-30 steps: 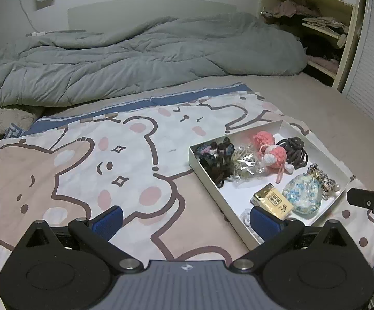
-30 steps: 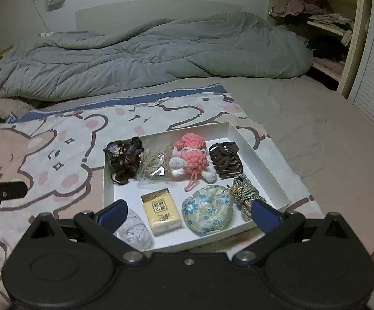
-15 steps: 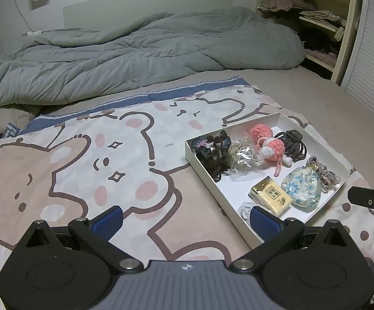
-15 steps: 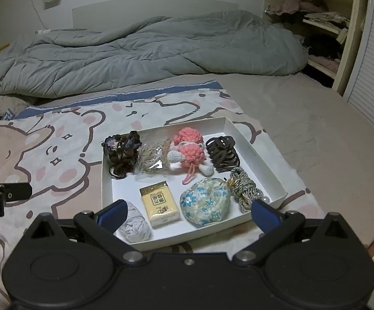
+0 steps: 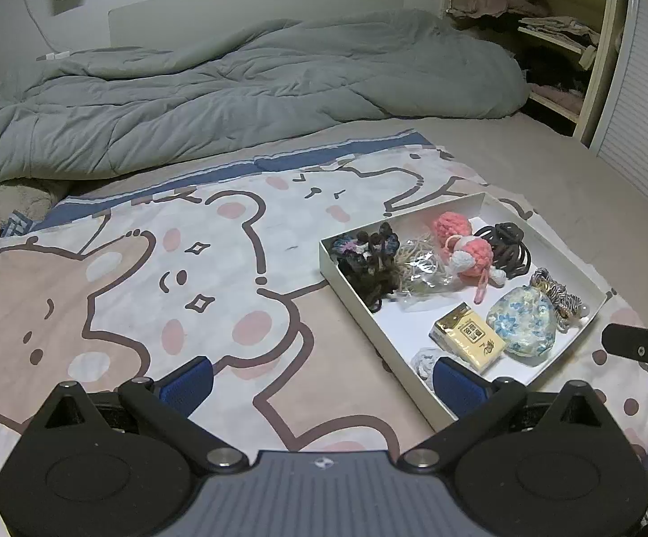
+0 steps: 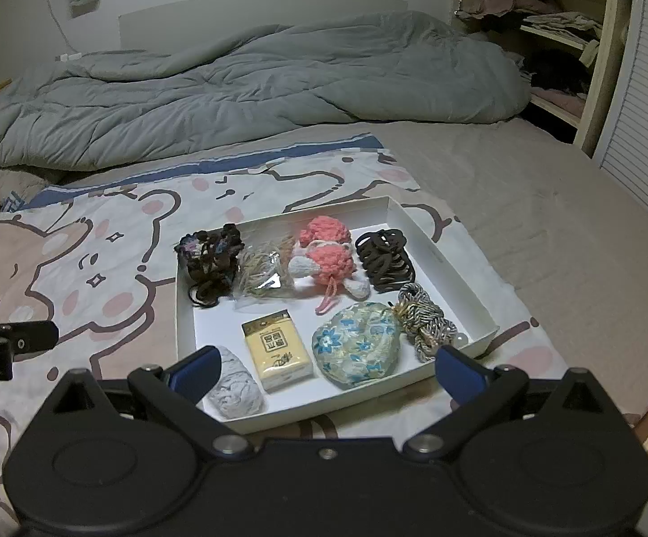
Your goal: Organize objects
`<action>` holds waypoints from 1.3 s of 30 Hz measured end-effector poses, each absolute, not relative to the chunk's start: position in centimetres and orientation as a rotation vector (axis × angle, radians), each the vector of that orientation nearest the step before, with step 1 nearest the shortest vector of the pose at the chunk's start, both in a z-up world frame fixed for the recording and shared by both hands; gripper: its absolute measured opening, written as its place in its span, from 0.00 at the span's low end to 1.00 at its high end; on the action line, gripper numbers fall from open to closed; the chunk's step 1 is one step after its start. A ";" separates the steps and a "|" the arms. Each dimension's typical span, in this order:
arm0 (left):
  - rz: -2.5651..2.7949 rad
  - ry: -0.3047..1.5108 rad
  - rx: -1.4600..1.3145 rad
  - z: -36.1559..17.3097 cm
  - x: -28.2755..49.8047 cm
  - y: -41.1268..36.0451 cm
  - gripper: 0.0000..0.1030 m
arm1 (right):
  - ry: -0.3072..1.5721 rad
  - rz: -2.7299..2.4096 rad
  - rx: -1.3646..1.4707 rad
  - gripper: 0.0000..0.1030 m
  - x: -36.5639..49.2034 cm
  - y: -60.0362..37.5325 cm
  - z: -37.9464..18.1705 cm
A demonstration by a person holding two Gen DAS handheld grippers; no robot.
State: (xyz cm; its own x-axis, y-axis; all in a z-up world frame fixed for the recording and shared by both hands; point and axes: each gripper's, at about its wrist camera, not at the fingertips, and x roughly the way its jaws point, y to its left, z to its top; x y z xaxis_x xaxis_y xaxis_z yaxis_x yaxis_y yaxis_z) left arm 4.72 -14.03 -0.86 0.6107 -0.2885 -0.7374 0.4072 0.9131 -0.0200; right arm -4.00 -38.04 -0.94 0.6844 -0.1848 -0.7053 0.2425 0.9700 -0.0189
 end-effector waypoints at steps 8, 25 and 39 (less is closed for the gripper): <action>-0.403 0.820 0.156 -0.9 4.8 -14.0 1.00 | 0.784 -0.242 0.072 1.00 -3.9 -37.9 -1.0; -0.402 0.821 0.158 -0.9 4.8 -14.0 1.00 | 0.782 -0.239 0.066 1.00 -3.9 -37.7 -0.9; -0.403 0.821 0.157 -0.9 4.8 -14.0 1.00 | 0.782 -0.235 0.063 1.00 -3.8 -37.5 -1.0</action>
State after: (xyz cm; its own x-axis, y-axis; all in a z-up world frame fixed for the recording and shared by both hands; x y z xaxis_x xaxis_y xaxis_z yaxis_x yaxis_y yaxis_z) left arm 4.78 -13.98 -0.88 0.6108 -0.2875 -0.7377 0.4078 0.9129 -0.0182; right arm -3.84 -37.54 -0.97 0.6844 -0.1867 -0.7048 0.2333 0.9719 -0.0309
